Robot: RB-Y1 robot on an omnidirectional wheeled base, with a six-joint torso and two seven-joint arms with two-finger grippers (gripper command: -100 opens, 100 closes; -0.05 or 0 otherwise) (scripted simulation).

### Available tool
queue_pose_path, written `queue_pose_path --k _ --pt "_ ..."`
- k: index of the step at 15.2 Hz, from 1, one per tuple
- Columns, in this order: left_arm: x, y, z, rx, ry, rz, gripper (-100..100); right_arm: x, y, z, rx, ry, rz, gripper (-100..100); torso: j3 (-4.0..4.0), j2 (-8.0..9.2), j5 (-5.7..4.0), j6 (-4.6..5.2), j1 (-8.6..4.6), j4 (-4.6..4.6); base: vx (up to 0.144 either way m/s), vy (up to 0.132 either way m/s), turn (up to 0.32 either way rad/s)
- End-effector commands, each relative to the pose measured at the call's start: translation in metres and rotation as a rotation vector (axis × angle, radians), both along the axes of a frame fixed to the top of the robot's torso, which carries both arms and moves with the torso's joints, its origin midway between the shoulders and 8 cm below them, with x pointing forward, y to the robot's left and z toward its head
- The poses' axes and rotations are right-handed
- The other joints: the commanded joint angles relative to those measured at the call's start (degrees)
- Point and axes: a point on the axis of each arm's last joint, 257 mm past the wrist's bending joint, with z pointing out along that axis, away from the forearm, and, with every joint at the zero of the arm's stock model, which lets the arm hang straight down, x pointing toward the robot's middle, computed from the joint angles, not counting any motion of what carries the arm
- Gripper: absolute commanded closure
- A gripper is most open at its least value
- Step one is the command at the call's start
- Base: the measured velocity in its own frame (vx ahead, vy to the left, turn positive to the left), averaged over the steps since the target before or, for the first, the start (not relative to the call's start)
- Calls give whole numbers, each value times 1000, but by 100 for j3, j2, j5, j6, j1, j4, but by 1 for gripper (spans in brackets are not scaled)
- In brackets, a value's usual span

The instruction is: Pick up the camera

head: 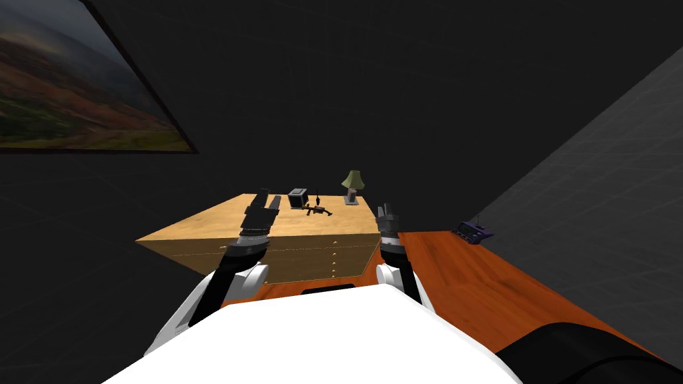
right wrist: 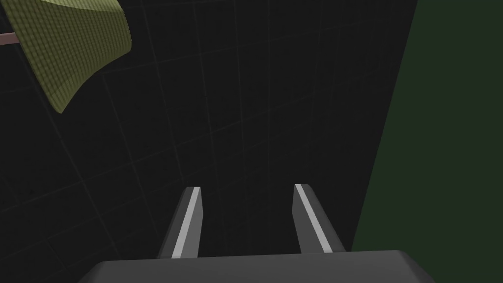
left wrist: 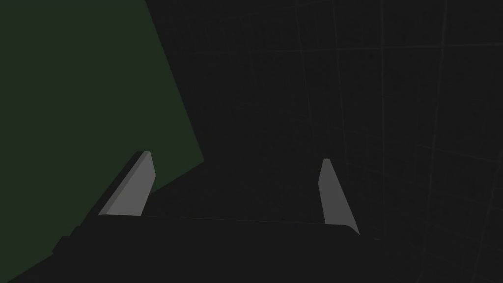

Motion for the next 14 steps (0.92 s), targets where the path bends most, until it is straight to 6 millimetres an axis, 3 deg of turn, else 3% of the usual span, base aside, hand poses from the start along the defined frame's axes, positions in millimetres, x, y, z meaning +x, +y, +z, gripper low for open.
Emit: queue_pose_path --k 1,5,6,13,14 --pt "19 3 -15 25 62 0 -100 0 0 0 0 0 0 0 0 0 0 0 0 0 -35 -2 -146" --pt "37 8 -29 41 121 8 -100 0 0 0 0 0 0 0 2 3 0 0 0 0 -39 1 -114" --pt "53 13 -39 58 160 14 -100 0 0 0 0 0 0 0 1 1 0 -2 0 1 -35 -5 -103" --pt "93 34 -71 83 295 57 -100 0 0 0 0 0 0 0 0 0 0 1 -3 0 -36 -6 -131" --pt "107 43 -74 96 323 73 -100 0 0 0 0 0 0 0 -1 -1 0 -3 -1 0 -30 -11 -148"
